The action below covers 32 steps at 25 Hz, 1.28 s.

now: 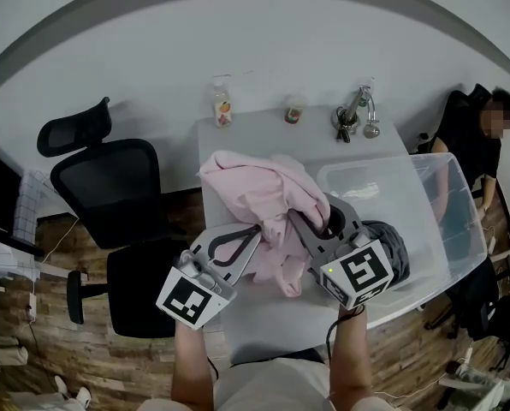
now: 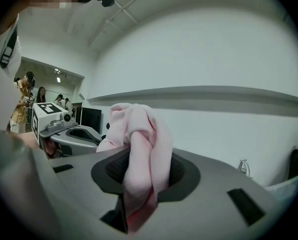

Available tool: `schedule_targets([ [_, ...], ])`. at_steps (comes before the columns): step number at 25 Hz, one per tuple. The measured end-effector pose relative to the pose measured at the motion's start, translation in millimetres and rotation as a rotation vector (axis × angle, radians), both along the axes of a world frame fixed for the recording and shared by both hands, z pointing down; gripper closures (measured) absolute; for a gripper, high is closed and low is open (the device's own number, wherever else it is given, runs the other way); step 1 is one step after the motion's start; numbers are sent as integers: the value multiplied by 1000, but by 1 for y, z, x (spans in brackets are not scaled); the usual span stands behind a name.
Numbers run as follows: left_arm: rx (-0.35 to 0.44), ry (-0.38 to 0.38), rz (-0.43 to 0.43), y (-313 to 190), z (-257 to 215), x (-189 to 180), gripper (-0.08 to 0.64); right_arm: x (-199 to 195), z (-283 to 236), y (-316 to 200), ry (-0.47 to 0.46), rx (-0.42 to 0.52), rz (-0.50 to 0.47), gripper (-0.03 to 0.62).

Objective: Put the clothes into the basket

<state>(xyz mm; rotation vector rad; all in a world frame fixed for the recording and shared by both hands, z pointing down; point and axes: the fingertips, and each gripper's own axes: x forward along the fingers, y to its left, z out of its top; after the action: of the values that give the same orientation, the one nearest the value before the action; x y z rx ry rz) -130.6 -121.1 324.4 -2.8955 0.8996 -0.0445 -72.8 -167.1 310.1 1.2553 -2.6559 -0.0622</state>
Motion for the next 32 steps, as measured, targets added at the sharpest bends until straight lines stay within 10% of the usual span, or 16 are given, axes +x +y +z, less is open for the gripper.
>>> schedule_targets([
  [32,183,-15,224,60,-91,135,555,139,-126,71,-6,210,122,472],
])
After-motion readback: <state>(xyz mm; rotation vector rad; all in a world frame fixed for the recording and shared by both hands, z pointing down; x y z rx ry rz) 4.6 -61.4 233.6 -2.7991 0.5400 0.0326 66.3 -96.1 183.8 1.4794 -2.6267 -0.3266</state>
